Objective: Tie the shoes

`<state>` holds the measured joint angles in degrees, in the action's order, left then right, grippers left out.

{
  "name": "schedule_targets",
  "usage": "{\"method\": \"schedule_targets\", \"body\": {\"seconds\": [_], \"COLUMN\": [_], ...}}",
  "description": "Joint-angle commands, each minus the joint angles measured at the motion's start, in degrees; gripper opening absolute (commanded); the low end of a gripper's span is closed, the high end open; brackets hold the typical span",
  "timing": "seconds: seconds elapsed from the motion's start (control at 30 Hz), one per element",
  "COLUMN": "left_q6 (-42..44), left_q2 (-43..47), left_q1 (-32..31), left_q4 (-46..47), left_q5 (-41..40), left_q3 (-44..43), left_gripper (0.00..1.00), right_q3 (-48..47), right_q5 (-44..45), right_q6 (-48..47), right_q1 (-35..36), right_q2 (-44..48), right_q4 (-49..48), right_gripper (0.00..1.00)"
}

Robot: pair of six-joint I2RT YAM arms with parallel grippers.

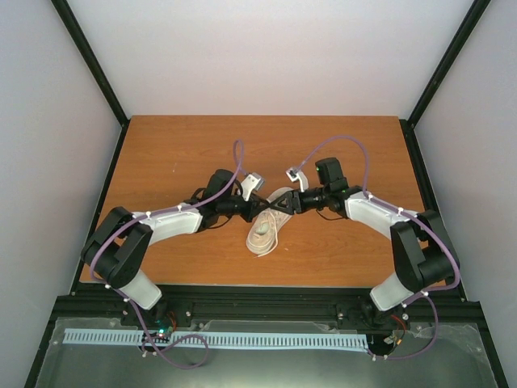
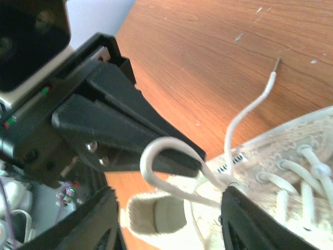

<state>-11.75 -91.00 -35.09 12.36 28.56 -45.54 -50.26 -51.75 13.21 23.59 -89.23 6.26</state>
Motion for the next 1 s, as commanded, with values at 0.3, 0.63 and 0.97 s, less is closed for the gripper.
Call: {"method": "schedule_targets", "body": {"seconds": [0.3, 0.63, 0.97], "left_q6": [-3.5, -3.5, -6.7], "left_q2": [5.5, 4.5, 4.4], "left_q1": [0.3, 0.3, 0.3], "left_q4": [2.9, 3.6, 2.5], "left_q5": [-1.7, -2.5, -6.7], "left_q3": [6.0, 7.0, 9.1], "left_gripper": [0.01, 0.01, 0.01], "right_q3": [21.6, 22.3, 19.7], "right_q5": [27.7, 28.8, 34.5], "right_q6": [18.8, 21.6, 22.4], "right_q1": [11.8, 14.9, 14.8], "right_q2": [13.7, 9.2, 7.4], "right_q4": [-13.4, -19.6, -14.3], "right_gripper": [0.7, 0.42, 0.03]}}
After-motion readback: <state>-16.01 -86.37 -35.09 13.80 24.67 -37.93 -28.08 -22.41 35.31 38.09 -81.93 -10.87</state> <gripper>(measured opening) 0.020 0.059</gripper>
